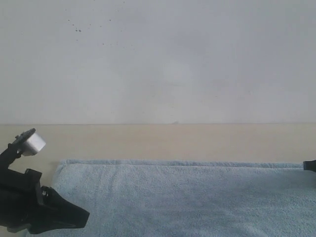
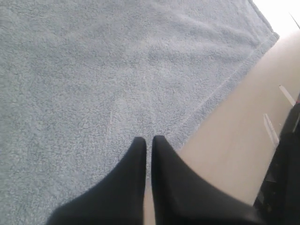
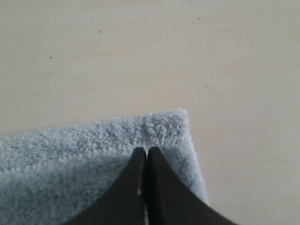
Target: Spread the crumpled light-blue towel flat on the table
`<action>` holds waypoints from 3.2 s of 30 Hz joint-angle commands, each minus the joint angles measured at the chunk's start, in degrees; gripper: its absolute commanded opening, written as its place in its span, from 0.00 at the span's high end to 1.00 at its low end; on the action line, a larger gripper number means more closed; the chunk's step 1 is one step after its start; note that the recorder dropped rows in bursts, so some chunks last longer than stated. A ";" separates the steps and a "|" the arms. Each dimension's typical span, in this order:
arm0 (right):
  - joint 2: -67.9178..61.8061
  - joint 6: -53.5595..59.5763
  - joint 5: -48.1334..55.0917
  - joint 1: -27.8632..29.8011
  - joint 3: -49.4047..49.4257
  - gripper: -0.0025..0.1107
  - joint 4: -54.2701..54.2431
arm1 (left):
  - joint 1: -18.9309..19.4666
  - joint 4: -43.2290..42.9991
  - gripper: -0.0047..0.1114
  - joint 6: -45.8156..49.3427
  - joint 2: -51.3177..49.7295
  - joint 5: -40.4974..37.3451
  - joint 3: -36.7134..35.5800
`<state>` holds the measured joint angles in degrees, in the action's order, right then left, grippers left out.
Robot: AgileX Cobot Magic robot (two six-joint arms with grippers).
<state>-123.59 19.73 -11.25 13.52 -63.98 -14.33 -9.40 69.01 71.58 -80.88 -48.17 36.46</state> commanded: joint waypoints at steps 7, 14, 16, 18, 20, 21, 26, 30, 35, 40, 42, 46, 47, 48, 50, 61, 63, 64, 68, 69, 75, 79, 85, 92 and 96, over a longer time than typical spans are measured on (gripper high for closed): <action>-0.25 -0.12 -0.95 0.73 -0.16 0.98 0.17 | -0.48 0.60 0.92 0.47 -0.04 32.67 0.19; 4.57 -0.35 0.32 0.73 -0.16 0.98 0.17 | -0.48 0.60 0.92 9.81 -3.74 40.50 2.37; 7.53 -2.28 1.88 0.73 -0.16 0.98 0.17 | -0.48 0.60 0.92 11.43 -7.82 38.55 4.85; 10.69 -7.14 4.47 0.73 -0.16 0.98 0.17 | -0.48 0.60 0.92 13.24 -12.68 35.97 8.49; 14.08 -12.84 9.80 0.73 -0.16 0.98 0.17 | -0.48 0.73 0.92 12.96 -16.83 35.84 11.75; 15.28 -14.63 12.58 0.73 -0.16 0.98 -0.13 | -0.48 1.31 0.92 12.12 -18.93 35.72 13.50; 18.22 -12.47 28.05 0.41 -0.04 0.98 0.00 | -0.48 2.12 0.92 9.24 -26.59 35.16 19.42; 18.22 -9.01 35.73 1.42 -0.04 0.98 3.78 | -0.48 0.25 0.92 9.24 -28.75 31.38 20.24; 17.62 -11.71 39.97 4.22 -0.04 0.98 9.68 | -0.48 -0.91 0.92 9.24 -28.26 27.98 20.24; 16.43 -16.51 41.98 7.22 -0.04 0.98 16.41 | -0.48 -0.91 0.92 8.15 -27.09 22.70 20.24; 16.18 -16.09 41.98 7.68 -0.04 0.98 16.41 | -0.48 -0.91 0.92 8.15 -26.84 22.83 20.38; 14.03 -13.70 42.95 7.44 -0.04 0.98 14.33 | -0.48 -0.91 0.92 8.04 -26.64 22.97 20.42; 13.13 -12.54 43.74 7.29 -0.04 0.98 12.96 | -0.48 -0.91 0.92 7.82 -26.64 22.61 20.42; 12.33 -11.26 44.28 7.17 -0.04 0.98 11.22 | -0.48 -0.91 0.92 7.66 -26.64 22.33 20.42; 11.62 -10.56 43.99 7.08 -0.04 0.98 9.28 | -0.48 -0.91 0.92 7.66 -26.64 20.91 20.42; 9.75 -11.73 43.35 7.97 -0.04 0.98 12.44 | -0.48 -0.91 0.92 7.66 -26.64 20.36 20.42; 9.75 -12.02 43.35 8.69 -0.04 0.98 13.52 | -0.48 -0.91 0.92 7.66 -26.64 20.49 20.42; 9.75 -12.79 43.35 9.36 -0.04 0.98 14.33 | -0.48 -0.91 0.92 7.66 -26.64 20.49 20.42; 9.75 -14.76 43.35 12.50 -0.04 0.98 15.34 | -0.48 -0.71 0.92 7.66 -26.64 20.47 20.42; 9.75 -14.86 43.20 13.31 -0.04 0.98 15.05 | -0.48 -0.72 0.92 7.66 -26.64 20.84 20.42; 9.75 -14.03 42.24 13.32 -0.04 0.98 12.71 | -0.48 1.43 0.92 7.66 -26.64 22.95 20.42; 10.30 -14.03 42.22 13.32 -0.04 0.98 11.98 | -0.48 1.43 0.92 7.66 -26.64 24.02 20.42; 13.12 -14.16 43.45 13.32 -0.04 0.98 11.98 | -0.48 1.43 0.92 7.66 -28.01 28.04 20.42; 20.37 -13.43 42.84 13.09 -0.04 0.98 6.65 | -0.48 4.12 0.92 8.15 -30.73 28.13 20.80; 25.43 -9.49 41.87 10.30 -0.04 0.98 0.42 | -0.48 6.00 0.92 8.15 -29.81 24.65 22.77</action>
<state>-101.50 7.44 31.68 25.66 -63.88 -10.41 -9.65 72.92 79.64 -111.75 -20.95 57.63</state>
